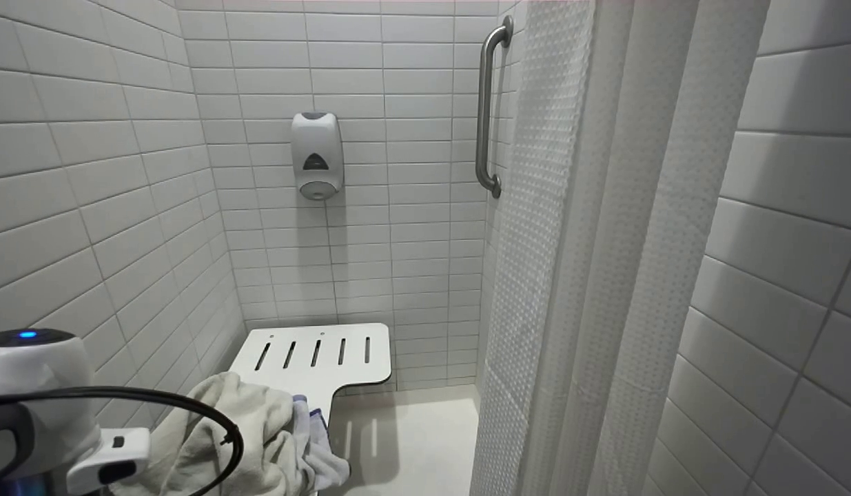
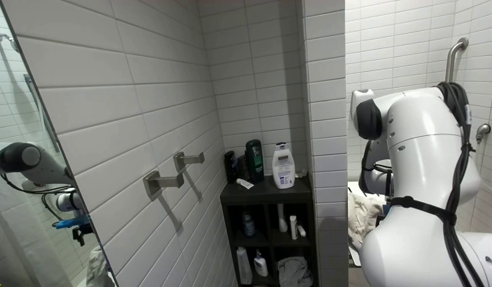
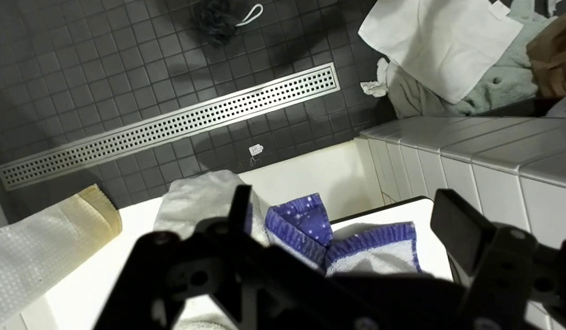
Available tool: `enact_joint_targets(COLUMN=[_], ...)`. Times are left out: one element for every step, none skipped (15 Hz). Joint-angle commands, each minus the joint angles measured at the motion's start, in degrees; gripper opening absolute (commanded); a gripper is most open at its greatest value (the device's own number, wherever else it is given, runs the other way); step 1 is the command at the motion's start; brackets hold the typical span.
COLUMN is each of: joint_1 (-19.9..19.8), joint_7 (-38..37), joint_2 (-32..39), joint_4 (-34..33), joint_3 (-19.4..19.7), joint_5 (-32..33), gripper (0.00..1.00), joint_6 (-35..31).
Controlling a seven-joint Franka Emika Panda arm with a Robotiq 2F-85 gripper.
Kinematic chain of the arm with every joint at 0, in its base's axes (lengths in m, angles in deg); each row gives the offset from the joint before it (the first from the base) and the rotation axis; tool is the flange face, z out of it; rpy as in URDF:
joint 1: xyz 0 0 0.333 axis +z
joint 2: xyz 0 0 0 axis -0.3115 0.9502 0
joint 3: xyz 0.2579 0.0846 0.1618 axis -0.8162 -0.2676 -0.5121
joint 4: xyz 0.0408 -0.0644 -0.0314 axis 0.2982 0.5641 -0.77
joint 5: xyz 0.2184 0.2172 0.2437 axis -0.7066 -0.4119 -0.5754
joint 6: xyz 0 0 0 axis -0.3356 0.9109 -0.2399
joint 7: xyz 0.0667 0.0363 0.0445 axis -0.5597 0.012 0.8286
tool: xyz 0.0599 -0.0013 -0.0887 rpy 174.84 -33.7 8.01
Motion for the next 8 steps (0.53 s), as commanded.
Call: enact_joint_targets(joint_1=[1.5,1.6,1.7,1.7,1.6,1.5,1.1,0.9], joint_7=[-0.3,-0.4,-0.3,-0.2,0.0,0.2,0.8,1.3], joint_2=[5.1,6.2,7.2,8.2,9.1,10.0,10.8,11.6], joint_4=[-3.8,-4.8,-5.5,-6.3,-7.1,-7.7,-8.2,-8.8], joint_3=[0.1,0.1,0.1,0.0,-0.1,-0.2,-0.5,-0.8], joint_5=[2.3,2.8,3.3,3.6,3.9,4.1,4.1,4.1], gripper=[1.0,1.0,1.0,1.0,1.0,1.0,1.0,1.0], joint_6=[-2.7,-2.6,-2.8,-3.1,-3.0,-3.4,-3.8,-4.3])
